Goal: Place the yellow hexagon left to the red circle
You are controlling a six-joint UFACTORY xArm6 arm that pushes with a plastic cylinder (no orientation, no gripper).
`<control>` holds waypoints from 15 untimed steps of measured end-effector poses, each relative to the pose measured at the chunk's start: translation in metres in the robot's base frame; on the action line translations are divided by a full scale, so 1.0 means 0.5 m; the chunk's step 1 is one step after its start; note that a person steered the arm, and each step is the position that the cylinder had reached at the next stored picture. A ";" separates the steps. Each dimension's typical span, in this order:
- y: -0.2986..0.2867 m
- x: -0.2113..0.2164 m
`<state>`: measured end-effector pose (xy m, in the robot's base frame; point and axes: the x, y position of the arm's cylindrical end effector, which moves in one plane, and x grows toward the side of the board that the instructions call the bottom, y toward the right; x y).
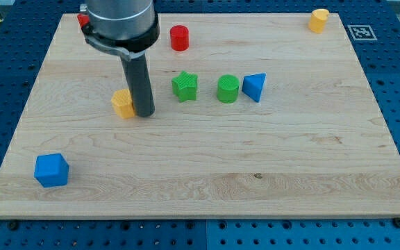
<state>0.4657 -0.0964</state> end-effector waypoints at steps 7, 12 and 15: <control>-0.097 -0.165; -0.048 -0.292; 0.009 -0.255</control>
<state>0.3384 -0.0920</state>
